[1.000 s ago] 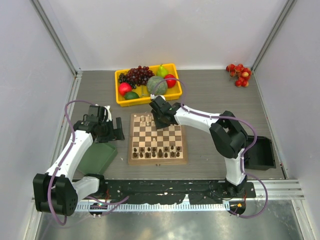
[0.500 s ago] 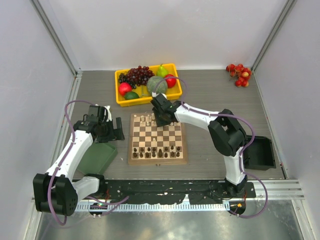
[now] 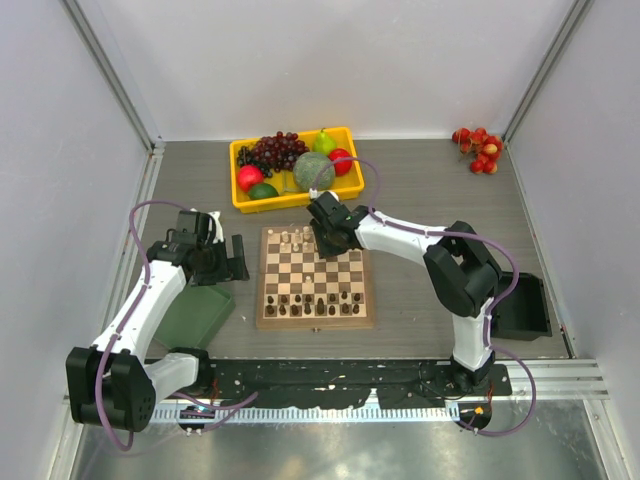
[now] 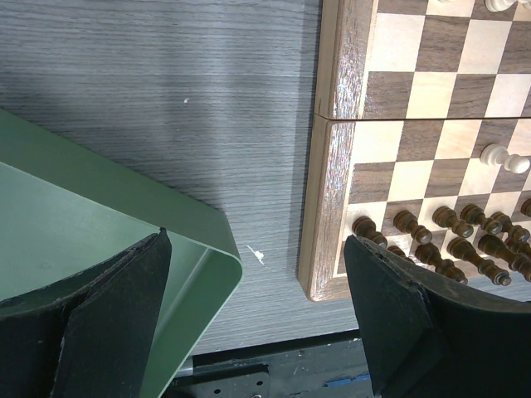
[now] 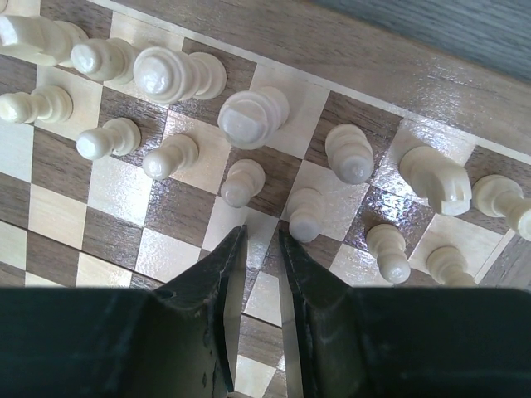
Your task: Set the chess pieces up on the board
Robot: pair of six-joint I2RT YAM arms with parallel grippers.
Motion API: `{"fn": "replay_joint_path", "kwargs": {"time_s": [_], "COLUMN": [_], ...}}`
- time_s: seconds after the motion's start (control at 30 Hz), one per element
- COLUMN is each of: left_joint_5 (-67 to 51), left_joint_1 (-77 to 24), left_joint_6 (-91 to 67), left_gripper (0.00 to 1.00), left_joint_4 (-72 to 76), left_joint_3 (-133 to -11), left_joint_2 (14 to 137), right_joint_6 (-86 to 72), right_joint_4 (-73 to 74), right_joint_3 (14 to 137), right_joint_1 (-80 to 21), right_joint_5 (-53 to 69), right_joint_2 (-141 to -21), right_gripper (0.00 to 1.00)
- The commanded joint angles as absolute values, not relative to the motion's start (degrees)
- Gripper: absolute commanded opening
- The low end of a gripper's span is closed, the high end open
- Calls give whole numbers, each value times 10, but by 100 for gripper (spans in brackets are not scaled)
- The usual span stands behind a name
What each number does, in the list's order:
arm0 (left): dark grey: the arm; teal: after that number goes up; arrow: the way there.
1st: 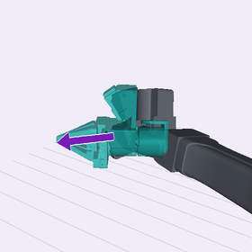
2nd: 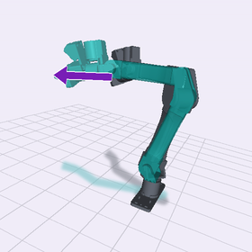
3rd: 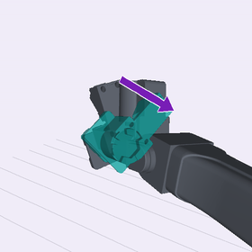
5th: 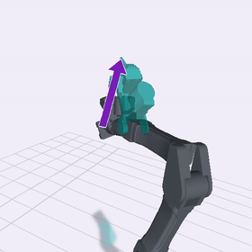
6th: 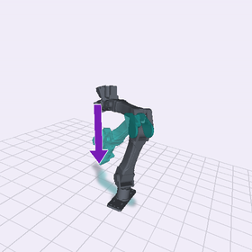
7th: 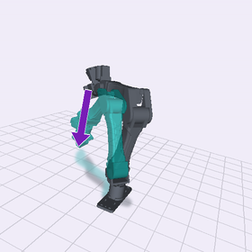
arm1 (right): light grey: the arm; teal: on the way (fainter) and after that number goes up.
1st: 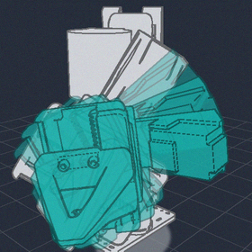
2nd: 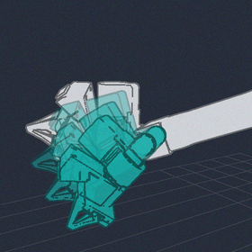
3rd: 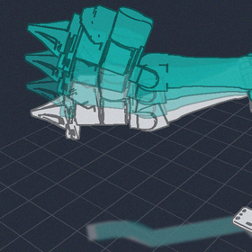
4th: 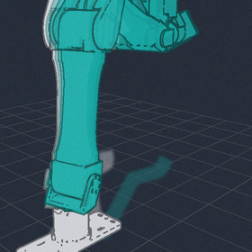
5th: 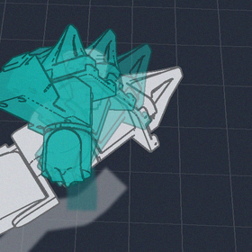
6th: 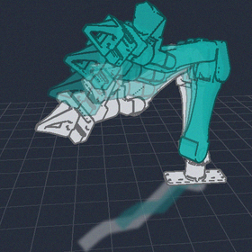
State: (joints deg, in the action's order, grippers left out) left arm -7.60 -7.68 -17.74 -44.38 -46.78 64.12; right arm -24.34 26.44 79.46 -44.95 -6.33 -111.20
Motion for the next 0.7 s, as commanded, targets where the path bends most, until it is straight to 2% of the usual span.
{"fn": "replay_joint_path", "kwargs": {"time_s": [0.0, 0.37, 0.67], "left_joint_5": [-83, -86, -87], "left_joint_1": [-74, -74, -74], "left_joint_6": [-174, -175, -174], "left_gripper": [92, 92, 92], "left_joint_4": [-429, -429, -428], "left_joint_3": [-478, -476, -477], "left_joint_2": [633, 633, 635], "right_joint_6": [-245, -240, -242], "right_joint_4": [247, 247, 236], "right_joint_3": [798, 818, 802], "right_joint_1": [-445, -433, -435], "right_joint_5": [-76, -86, -48], "right_joint_2": [-1092, -1117, -1080], "right_gripper": [28, 28, 29]}}
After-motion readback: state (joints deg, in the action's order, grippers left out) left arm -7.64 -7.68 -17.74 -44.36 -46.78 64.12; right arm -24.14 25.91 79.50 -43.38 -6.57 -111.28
